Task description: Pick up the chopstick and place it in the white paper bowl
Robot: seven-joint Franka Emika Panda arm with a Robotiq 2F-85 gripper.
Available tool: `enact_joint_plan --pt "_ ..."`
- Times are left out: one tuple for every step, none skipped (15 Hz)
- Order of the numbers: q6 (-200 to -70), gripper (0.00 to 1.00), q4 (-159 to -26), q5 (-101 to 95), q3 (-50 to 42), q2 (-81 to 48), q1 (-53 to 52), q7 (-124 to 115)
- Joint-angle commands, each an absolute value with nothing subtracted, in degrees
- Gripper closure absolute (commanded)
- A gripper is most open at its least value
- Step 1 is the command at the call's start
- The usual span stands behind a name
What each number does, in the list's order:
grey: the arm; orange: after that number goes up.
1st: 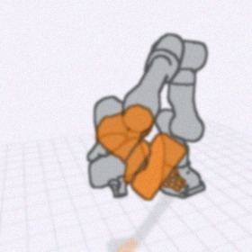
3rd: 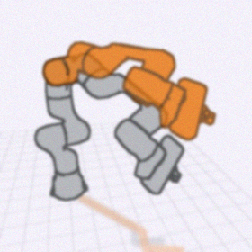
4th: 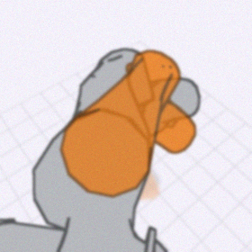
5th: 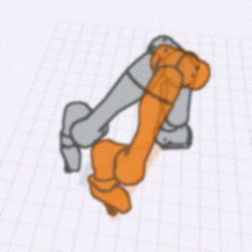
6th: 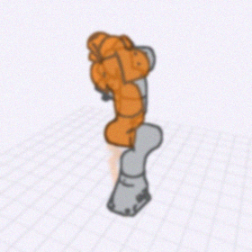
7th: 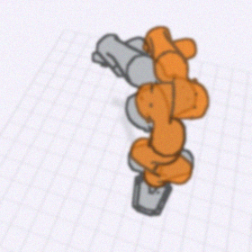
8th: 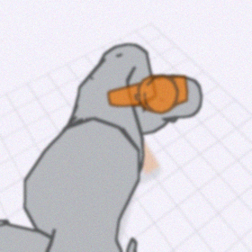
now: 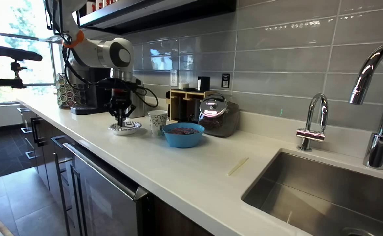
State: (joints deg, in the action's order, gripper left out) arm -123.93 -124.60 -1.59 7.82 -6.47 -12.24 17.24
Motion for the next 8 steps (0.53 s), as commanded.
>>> enact_joint_plan --pt "-122.79 0.99 -123.33 -3.0 8.95 -7.62 -11.47 16.34" --pt "-122.87 0.99 -123.36 -3.19 8.97 -7.65 -11.5 16.25" --pt "-122.93 0.99 -123.38 -3.29 9.0 -7.69 -11.51 16.19" --pt "-122.93 0.99 -123.33 -3.36 9.03 -7.76 -11.53 16.15" --pt "-123.0 0.99 -123.31 -3.51 9.05 -7.82 -11.55 16.07" --pt "-123.14 0.99 -123.31 -3.78 9.06 -7.9 -11.57 15.98" --pt "-123.17 0.99 -123.31 -3.91 9.1 -7.97 -11.57 15.98" --pt "-123.32 0.99 -123.34 -4.19 9.13 -8.04 -11.58 15.87"
